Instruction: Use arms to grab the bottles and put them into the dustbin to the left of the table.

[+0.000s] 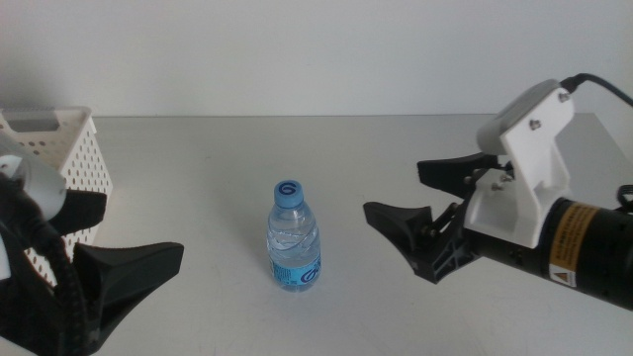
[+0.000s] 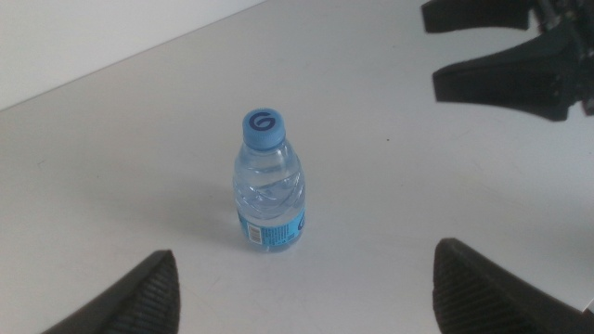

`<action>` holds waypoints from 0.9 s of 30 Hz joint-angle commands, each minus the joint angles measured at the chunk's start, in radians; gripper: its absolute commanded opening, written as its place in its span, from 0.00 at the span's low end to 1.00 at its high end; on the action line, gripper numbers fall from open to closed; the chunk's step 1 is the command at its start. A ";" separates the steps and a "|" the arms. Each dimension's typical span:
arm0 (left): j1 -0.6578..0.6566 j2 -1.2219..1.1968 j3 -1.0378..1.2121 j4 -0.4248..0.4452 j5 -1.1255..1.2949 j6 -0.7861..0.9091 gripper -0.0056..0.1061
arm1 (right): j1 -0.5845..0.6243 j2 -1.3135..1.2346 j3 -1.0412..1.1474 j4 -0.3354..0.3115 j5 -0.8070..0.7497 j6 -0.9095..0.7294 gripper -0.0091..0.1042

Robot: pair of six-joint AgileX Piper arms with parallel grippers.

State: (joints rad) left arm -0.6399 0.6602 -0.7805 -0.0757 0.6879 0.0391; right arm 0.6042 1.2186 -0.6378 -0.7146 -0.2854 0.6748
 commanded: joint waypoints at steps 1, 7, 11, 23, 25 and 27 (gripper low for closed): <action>-0.008 0.001 -0.025 -0.005 -0.064 -0.015 0.89 | -0.006 -0.102 -0.021 -0.053 0.076 0.085 0.91; -0.008 0.001 -0.025 -0.005 -0.064 -0.015 0.89 | -0.006 -0.322 0.019 0.051 0.245 0.135 0.91; -0.008 0.001 -0.025 -0.005 -0.064 -0.015 0.89 | -0.006 -0.480 0.020 0.363 0.378 -0.207 0.91; -0.008 0.001 -0.025 -0.005 -0.064 -0.015 0.89 | -0.006 -0.688 0.017 0.852 0.698 -0.847 0.91; -0.008 0.001 -0.025 -0.005 -0.064 -0.015 0.89 | -0.006 -0.688 0.017 0.855 0.722 -0.855 0.91; -0.008 0.001 -0.025 -0.005 -0.064 -0.015 0.89 | -0.006 -0.689 0.017 0.855 0.721 -0.855 0.91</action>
State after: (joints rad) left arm -0.6399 0.6602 -0.7805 -0.0757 0.6879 0.0391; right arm 0.6042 0.5296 -0.5922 0.1365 0.4939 -0.1600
